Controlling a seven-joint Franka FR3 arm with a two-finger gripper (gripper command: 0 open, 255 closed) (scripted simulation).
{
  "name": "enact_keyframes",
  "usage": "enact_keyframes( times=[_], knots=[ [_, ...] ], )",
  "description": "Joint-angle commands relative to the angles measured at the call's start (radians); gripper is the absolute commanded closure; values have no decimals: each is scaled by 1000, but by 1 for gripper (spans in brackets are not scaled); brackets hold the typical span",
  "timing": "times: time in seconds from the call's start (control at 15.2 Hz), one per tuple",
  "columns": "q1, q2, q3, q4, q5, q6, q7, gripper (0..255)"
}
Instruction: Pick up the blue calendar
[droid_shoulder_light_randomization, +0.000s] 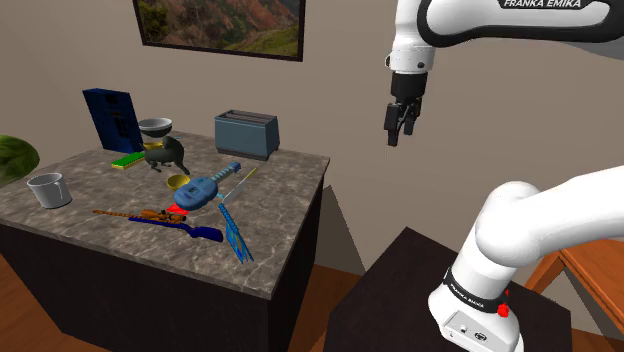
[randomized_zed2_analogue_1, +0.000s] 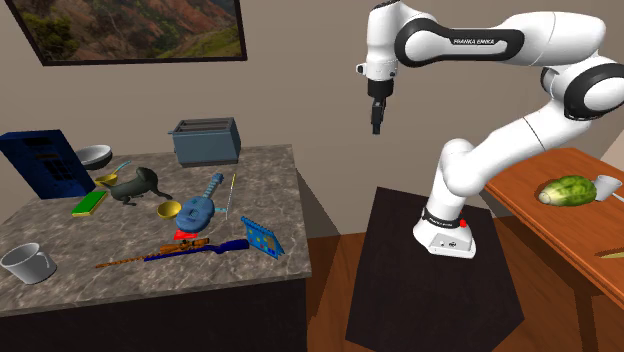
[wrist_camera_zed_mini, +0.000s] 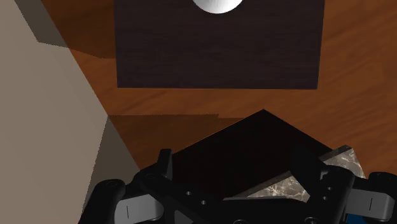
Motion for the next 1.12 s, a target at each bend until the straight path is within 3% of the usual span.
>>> enact_keyframes(
  times=[0.0, 0.59, 1.06],
  knots=[
    [0, 0, 0, 0, 0, 0, 0, 0],
    [28, 193, 168, -10, 89, 221, 218, 0],
    [30, 412, 291, 63, 93, 378, 392, 0]
  ],
)
